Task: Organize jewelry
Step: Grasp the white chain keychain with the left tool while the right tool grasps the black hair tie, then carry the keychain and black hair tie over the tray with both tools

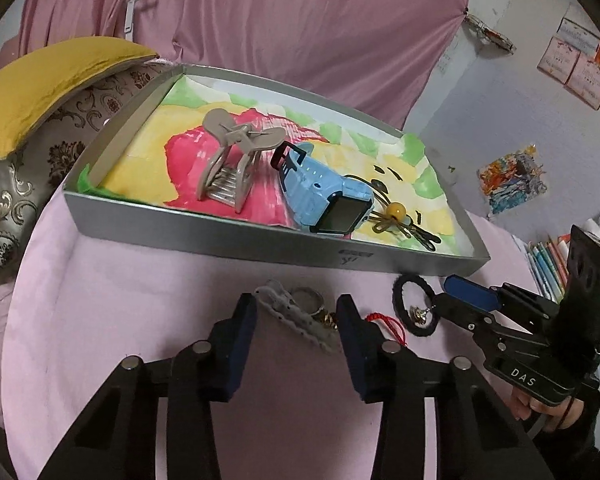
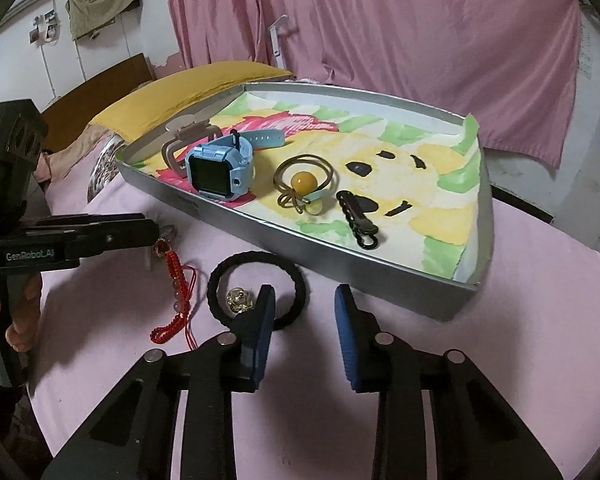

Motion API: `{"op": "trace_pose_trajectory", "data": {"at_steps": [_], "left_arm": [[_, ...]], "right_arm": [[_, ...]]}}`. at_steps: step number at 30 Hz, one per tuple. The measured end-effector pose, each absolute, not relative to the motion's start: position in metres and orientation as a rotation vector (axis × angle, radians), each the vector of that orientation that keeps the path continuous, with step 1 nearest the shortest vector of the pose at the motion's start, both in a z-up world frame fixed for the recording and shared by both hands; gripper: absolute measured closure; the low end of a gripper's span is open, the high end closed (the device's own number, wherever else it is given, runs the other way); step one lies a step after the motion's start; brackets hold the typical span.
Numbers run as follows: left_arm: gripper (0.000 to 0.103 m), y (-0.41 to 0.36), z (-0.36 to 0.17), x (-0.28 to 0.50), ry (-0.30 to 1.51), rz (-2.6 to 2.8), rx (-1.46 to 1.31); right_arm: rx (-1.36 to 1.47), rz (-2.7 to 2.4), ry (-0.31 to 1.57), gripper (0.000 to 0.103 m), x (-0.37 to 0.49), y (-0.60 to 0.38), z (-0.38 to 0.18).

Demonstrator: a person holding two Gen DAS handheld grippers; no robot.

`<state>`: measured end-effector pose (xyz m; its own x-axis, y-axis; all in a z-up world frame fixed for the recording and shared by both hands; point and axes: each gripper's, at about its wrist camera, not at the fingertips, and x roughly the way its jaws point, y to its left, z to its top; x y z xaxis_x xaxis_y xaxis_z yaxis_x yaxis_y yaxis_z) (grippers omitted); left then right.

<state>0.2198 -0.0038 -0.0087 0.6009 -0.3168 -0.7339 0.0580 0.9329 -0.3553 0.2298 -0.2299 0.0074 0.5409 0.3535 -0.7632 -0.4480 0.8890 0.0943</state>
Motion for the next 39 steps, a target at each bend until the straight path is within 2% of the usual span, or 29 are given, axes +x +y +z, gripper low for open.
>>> {"op": "trace_pose_trajectory", "data": {"at_steps": [8,14,17,27,29,31,34,39], "left_arm": [[0.079,-0.007,-0.008,0.215,0.894,-0.25,-0.269],[0.079,-0.009,-0.008,0.204,0.886,-0.264,-0.22],[0.078,-0.014,-0.008,0.204,0.895,-0.284,-0.201],[0.081,-0.03,-0.005,0.192,0.901,-0.26,-0.061],[0.093,-0.03,-0.005,0.19,0.907,-0.264,-0.063],[0.095,-0.029,-0.006,0.189,0.902,-0.25,-0.047],[0.098,-0.023,-0.007,0.188,0.901,-0.267,-0.096],[0.098,-0.02,-0.009,0.178,0.883,-0.287,-0.14]], "right_arm": [[-0.216,0.473,0.88,0.079,0.231,-0.216,0.005],[-0.253,0.491,0.869,0.081,0.229,-0.214,0.008],[-0.257,0.511,0.868,0.086,0.227,-0.214,0.008],[-0.229,0.549,0.88,0.086,0.232,-0.218,0.005],[-0.229,0.554,0.88,0.086,0.233,-0.219,0.005],[-0.23,0.552,0.879,0.086,0.233,-0.218,0.005],[-0.229,0.554,0.883,0.098,0.231,-0.217,0.005],[-0.232,0.535,0.872,0.099,0.222,-0.219,0.005]]}}
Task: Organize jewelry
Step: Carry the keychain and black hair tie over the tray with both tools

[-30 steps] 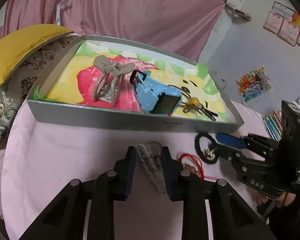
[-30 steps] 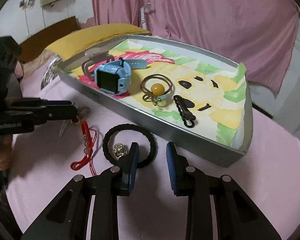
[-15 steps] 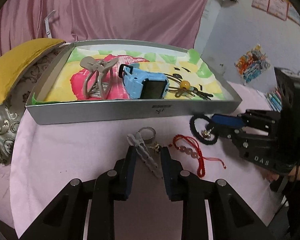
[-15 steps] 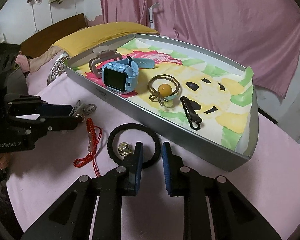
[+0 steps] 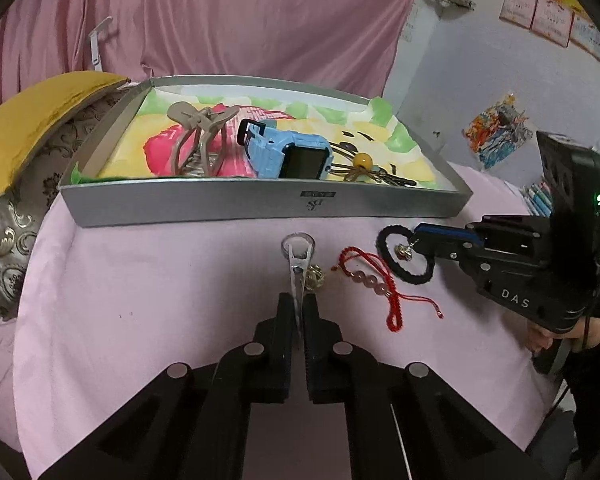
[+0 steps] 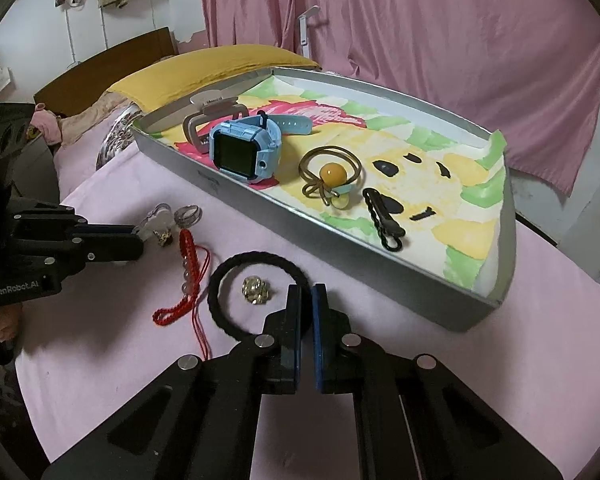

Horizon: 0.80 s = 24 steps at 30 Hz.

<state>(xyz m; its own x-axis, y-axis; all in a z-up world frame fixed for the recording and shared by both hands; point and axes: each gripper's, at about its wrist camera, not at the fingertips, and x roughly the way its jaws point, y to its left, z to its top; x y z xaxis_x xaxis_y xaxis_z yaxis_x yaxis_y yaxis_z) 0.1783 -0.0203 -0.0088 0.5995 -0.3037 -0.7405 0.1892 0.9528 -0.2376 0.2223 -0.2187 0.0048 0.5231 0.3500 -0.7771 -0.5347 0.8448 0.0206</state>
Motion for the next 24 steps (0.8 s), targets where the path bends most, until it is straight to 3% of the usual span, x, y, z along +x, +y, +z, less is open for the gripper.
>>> {"op": "trace_pose_trajectory", "data": {"at_steps": [12,24], "left_arm": [[0.098,-0.025,0.021,0.145,0.627,-0.273,-0.154],[0.098,-0.033,0.073,0.163,0.352,-0.225,-0.133]], "right_arm": [[-0.282,0.423,0.524,0.099,0.165,-0.225,0.056],[-0.037,0.374,0.164,0.099,0.148,-0.247,0.108]]}}
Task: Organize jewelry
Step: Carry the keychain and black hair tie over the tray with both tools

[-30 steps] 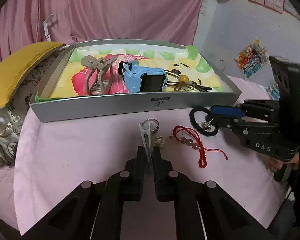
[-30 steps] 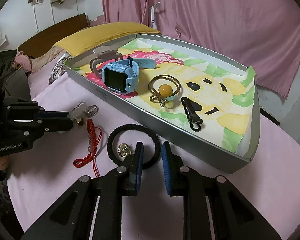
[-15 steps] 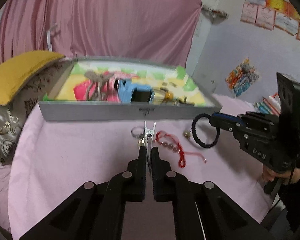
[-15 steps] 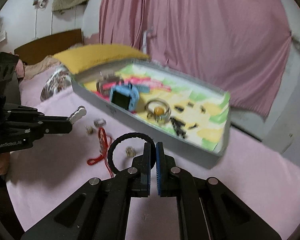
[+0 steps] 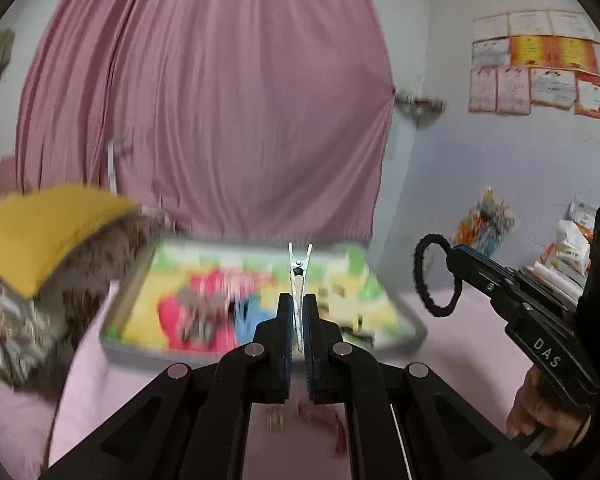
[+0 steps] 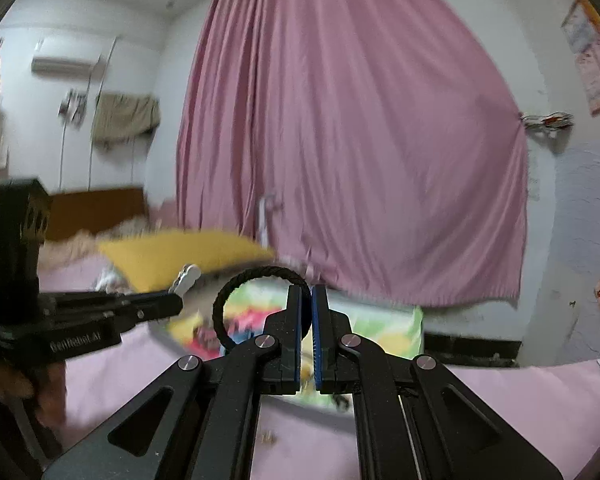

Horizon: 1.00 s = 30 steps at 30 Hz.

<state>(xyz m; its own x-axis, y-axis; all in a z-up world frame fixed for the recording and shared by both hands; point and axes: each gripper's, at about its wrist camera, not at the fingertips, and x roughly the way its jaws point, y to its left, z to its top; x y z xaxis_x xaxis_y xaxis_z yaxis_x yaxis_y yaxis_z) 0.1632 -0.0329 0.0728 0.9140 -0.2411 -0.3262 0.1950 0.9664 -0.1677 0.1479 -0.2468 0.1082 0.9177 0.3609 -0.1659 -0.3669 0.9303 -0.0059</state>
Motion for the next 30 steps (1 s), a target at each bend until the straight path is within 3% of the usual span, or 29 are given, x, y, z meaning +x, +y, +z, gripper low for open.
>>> {"op": "trace_pose_trajectory", "data": {"at_steps": [14,30], "left_arm": [[0.098,-0.037,0.073,0.217,0.279,-0.192,-0.079],[0.098,-0.033,0.049,0.247,0.493,-0.201,-0.114]], "right_arm": [[0.001,0.292,0.176,0.099,0.21,-0.24,0.102],[-0.009,0.285,0.364,0.099,0.249,-0.229,0.083]]}}
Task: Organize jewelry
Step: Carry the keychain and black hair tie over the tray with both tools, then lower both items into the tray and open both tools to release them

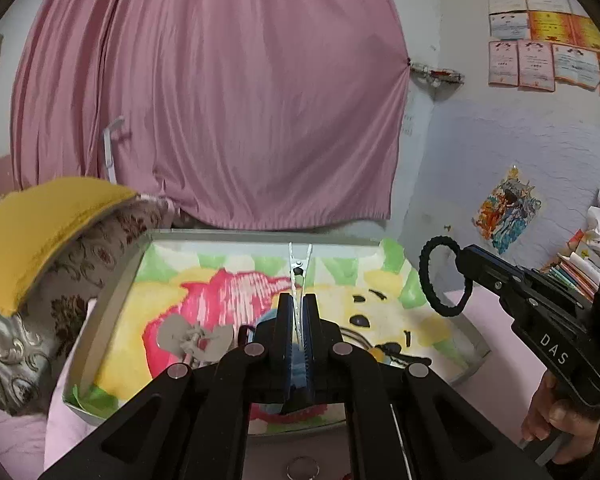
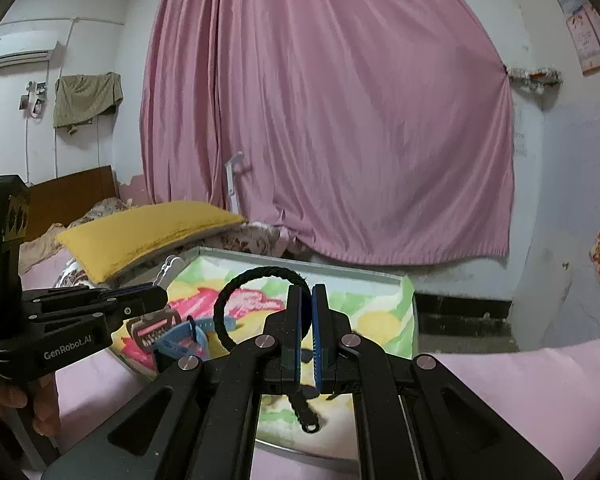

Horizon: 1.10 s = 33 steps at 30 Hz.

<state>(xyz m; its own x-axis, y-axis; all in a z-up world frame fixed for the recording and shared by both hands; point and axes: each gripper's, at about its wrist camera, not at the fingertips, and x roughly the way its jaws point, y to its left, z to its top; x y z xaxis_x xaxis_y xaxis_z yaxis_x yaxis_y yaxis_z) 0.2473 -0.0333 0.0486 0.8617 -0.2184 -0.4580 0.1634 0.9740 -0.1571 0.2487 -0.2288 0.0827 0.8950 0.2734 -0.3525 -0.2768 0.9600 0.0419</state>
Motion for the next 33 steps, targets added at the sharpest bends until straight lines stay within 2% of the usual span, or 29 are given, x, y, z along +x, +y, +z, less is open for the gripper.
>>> {"op": "trace_pose_trajectory", "data": {"at_steps": [18,30,33], "left_arm": [[0.098,-0.033,0.026,0.264,0.658,-0.196,-0.106],[0.098,-0.031,0.026,0.263,0.657,-0.205,-0.12],[0.092,-0.03,0.026,0.262,0.654,-0.2,-0.126]], "right_arm": [[0.089,0.37,0.686,0.099,0.286,-0.24,0.027],[0.087,0.377,0.738,0.098,0.292,-0.233,0.018],[0.086,0.375,0.739,0.098,0.291,-0.234,0.018]]}}
